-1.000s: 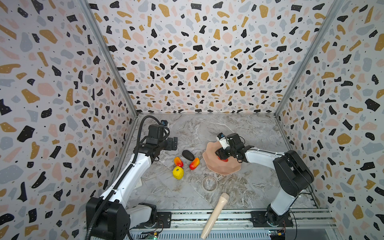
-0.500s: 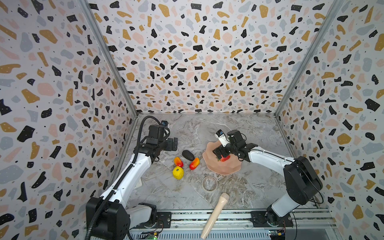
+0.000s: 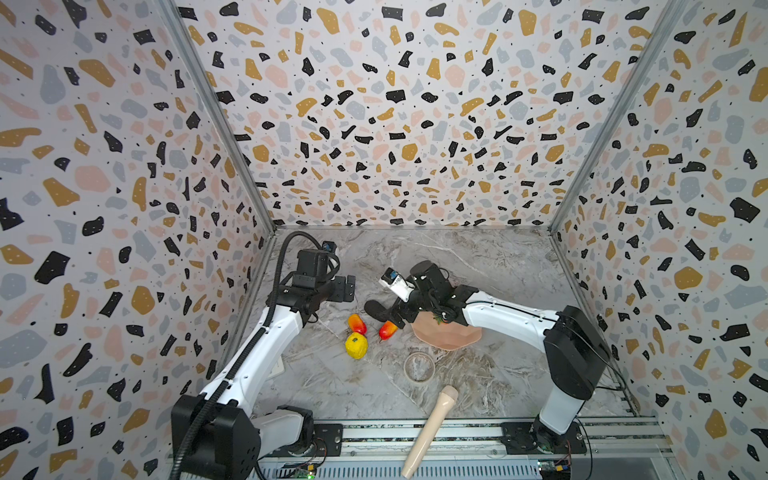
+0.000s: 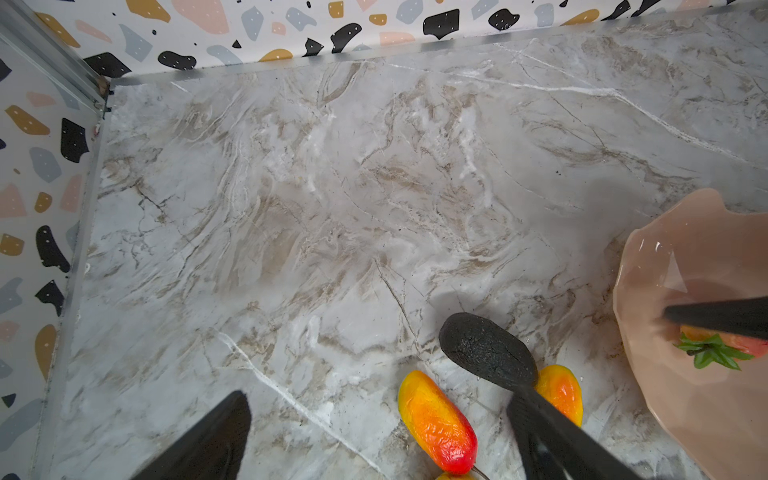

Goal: Place and organize the fake fruits in the fruit bowl
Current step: 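Move the right gripper to the dark avocado and grasp it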

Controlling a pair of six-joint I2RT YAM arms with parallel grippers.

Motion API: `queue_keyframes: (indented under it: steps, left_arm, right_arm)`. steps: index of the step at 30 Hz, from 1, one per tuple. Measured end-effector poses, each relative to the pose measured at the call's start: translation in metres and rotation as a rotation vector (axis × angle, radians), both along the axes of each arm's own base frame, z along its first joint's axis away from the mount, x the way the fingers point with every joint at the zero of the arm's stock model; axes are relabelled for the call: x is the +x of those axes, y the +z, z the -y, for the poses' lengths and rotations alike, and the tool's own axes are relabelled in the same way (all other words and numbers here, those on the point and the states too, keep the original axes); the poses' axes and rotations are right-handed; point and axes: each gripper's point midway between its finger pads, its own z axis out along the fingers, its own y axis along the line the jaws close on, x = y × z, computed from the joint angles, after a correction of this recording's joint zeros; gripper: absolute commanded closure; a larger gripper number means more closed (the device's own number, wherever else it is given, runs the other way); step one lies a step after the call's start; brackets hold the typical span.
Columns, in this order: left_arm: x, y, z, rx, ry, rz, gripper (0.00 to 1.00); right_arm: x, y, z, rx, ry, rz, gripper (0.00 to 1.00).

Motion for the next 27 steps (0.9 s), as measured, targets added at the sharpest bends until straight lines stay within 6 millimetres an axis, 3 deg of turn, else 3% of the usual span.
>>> queue_keyframes:
  steps: [8, 18, 22, 27]
  left_arm:
    - [-0.003, -0.003, -0.001, 0.007, 0.003, -0.016, 0.00]
    - [-0.003, -0.003, -0.001, 0.006, 0.002, -0.017, 0.00]
    - [-0.004, 0.000, -0.001, 0.004, 0.002, -0.009, 0.01]
    - [-0.004, 0.003, -0.001, 0.002, 0.002, -0.001, 0.00]
  right_arm:
    - [-0.007, -0.051, -0.019, -0.064, 0.049, -0.078, 0.02]
    - [0.031, -0.087, -0.053, -0.093, 0.009, -0.067, 0.14]
    - [0.043, -0.099, -0.058, -0.115, -0.017, -0.060, 0.26]
    - [0.047, -0.108, -0.057, -0.139, -0.041, -0.066, 0.55]
